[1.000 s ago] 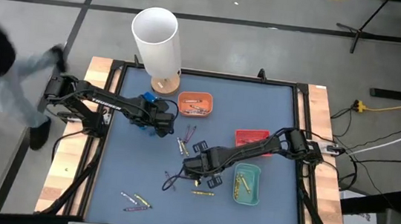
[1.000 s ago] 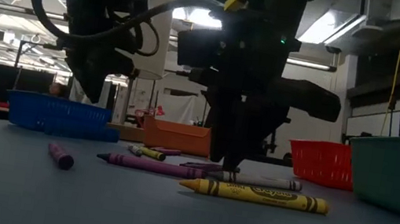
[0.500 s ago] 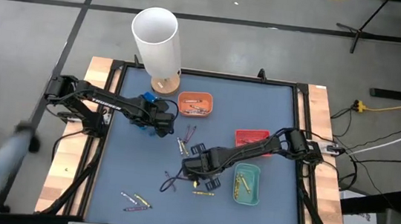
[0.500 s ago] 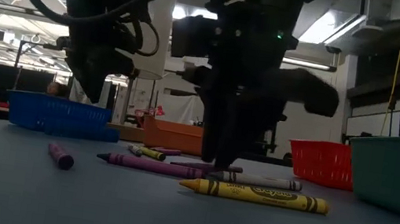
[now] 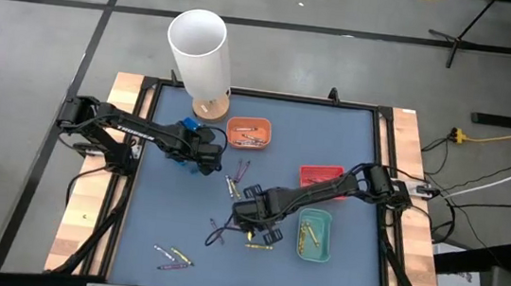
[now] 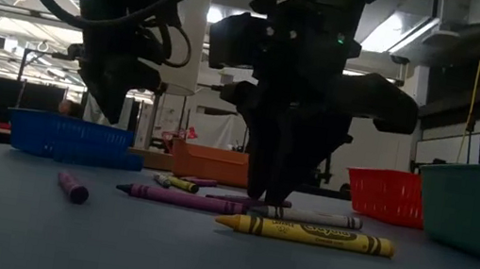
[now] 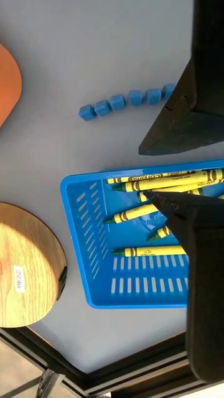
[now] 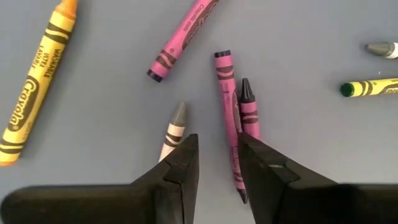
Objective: Sort crayons
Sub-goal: Put the violet crayon into the red bin
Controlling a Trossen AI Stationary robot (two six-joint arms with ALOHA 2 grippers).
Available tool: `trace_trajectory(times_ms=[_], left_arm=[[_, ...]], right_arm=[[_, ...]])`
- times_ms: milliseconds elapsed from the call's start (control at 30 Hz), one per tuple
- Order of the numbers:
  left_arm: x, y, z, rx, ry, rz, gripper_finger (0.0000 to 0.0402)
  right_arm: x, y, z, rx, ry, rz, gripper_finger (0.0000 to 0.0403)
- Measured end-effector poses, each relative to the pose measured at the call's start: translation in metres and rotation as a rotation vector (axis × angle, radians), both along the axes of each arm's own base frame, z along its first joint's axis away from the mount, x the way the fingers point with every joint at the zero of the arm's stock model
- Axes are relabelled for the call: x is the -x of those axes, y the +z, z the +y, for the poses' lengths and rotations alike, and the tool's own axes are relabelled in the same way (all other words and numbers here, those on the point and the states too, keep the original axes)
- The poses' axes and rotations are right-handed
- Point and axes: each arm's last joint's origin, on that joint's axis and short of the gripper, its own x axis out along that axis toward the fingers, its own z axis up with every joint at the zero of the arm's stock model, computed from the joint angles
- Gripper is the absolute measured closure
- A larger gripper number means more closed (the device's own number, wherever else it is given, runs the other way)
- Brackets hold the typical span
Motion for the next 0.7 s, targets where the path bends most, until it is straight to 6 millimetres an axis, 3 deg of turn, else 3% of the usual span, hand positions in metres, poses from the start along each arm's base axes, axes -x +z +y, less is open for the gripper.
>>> trace_trajectory(times_ms=[700], left_arm=[[0.0, 0.0, 0.0, 0.0, 0.0, 0.0, 0.0314]], right_arm=[[-0.003, 0.0, -0.014, 0.012, -0.031, 0.004, 0.029]])
